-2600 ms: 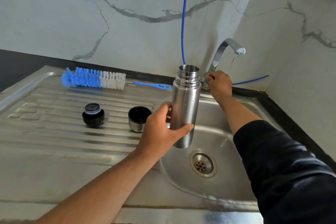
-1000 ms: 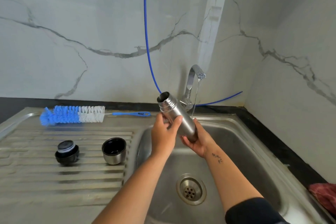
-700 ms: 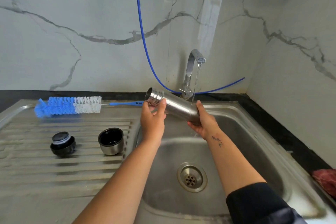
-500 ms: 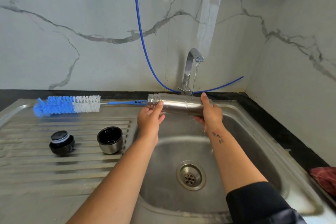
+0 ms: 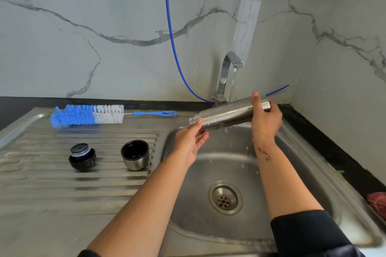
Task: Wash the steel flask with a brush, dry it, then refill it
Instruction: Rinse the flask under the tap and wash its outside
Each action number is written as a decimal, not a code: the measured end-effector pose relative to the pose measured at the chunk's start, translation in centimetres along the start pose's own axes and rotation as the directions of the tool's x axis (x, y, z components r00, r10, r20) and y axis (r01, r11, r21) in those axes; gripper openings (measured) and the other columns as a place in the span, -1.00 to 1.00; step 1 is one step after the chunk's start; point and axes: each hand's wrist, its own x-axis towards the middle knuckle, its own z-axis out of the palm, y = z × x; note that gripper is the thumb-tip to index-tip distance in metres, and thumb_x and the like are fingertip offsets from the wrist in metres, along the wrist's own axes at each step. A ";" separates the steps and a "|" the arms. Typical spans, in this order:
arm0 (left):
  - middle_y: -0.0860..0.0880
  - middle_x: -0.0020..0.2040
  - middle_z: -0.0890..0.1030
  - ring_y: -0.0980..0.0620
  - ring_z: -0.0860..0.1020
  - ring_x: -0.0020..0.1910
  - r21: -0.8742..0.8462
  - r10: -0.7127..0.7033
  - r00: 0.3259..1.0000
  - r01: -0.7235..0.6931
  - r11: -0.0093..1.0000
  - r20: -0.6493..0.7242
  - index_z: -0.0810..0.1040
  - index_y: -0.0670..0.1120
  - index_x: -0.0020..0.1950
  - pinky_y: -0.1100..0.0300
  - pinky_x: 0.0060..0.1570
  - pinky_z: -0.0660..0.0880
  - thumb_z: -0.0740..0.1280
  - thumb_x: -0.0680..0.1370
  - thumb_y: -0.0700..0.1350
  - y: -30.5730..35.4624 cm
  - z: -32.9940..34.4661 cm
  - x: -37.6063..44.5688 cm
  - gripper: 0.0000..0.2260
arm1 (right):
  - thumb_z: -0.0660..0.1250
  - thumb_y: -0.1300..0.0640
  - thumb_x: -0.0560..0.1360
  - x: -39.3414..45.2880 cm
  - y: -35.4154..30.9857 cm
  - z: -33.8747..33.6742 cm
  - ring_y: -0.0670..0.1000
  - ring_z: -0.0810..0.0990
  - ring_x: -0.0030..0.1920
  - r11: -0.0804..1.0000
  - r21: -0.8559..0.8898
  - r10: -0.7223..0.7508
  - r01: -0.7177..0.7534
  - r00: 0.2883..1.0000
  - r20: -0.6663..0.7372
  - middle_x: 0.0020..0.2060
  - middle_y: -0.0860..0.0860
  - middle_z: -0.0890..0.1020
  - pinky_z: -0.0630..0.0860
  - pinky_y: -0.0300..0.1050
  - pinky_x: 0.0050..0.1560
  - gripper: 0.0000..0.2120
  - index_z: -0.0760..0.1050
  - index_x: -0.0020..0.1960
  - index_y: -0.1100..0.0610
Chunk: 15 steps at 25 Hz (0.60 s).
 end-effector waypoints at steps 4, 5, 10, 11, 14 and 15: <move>-0.23 0.06 0.67 -0.11 0.67 0.01 0.003 -0.048 0.999 0.048 0.999 0.004 0.56 -0.20 0.13 0.11 -0.04 0.64 0.39 0.63 -0.09 0.1 0.2 -0.3 -0.80 | 0.36 -0.26 0.55 0.4 0.4 0.3 -0.05 0.62 0.18 0.999 0.033 -0.035 0.035 0.999 0.009 0.17 -0.01 0.65 0.53 -0.10 0.28 -0.48 0.55 0.35 0.07; -0.23 0.06 0.67 -0.12 0.67 0.00 -0.010 -0.055 0.998 0.055 0.998 0.000 0.56 -0.21 0.17 0.11 -0.05 0.64 0.39 0.63 -0.07 0.2 0.2 -0.4 -0.77 | 0.35 -0.26 0.55 0.4 0.5 0.4 -0.03 0.59 0.23 0.998 0.053 -0.034 0.033 0.999 0.020 0.23 -0.01 0.63 0.51 -0.07 0.33 -0.46 0.52 0.39 0.05; -0.31 0.20 0.64 -0.18 0.67 0.06 -0.135 -0.071 0.997 0.074 0.988 0.021 0.51 -0.23 0.34 0.04 -0.07 0.67 0.38 0.63 0.05 0.7 0.3 -0.7 -0.58 | 0.36 -0.30 0.52 0.8 1.5 0.7 0.02 0.53 0.35 0.987 0.159 0.006 -0.021 0.996 0.091 0.34 0.00 0.56 0.51 0.10 0.39 -0.38 0.45 0.47 -0.01; -0.32 0.21 0.64 -0.21 0.67 0.09 -0.158 -0.072 0.997 0.077 0.984 0.037 0.51 -0.23 0.34 0.01 -0.06 0.68 0.38 0.62 0.06 0.8 0.3 -0.8 -0.57 | 0.36 -0.27 0.54 0.9 1.6 0.8 0.02 0.54 0.34 0.984 0.176 0.021 -0.040 0.994 0.104 0.34 0.01 0.56 0.53 0.10 0.37 -0.41 0.45 0.47 0.00; -0.34 0.22 0.63 -0.29 0.67 0.11 -0.212 -0.061 0.997 0.071 0.975 0.057 0.49 -0.23 0.36 -0.05 -0.09 0.70 0.38 0.62 0.08 1.1 0.3 -0.8 -0.54 | 0.33 -0.20 0.59 1.0 1.9 0.8 0.04 0.52 0.34 0.985 0.148 0.069 -0.087 0.990 0.122 0.35 0.02 0.53 0.55 0.13 0.34 -0.46 0.44 0.48 0.02; -0.34 0.23 0.62 -0.30 0.67 0.10 -0.223 -0.051 0.998 0.060 0.973 0.048 0.47 -0.22 0.38 -0.06 -0.15 0.70 0.38 0.63 0.08 1.1 0.4 -0.7 -0.54 | 0.32 -0.19 0.60 0.9 2.0 0.7 0.03 0.52 0.32 0.990 0.112 0.067 -0.081 0.990 0.121 0.32 0.00 0.53 0.54 0.12 0.35 -0.48 0.44 0.48 0.03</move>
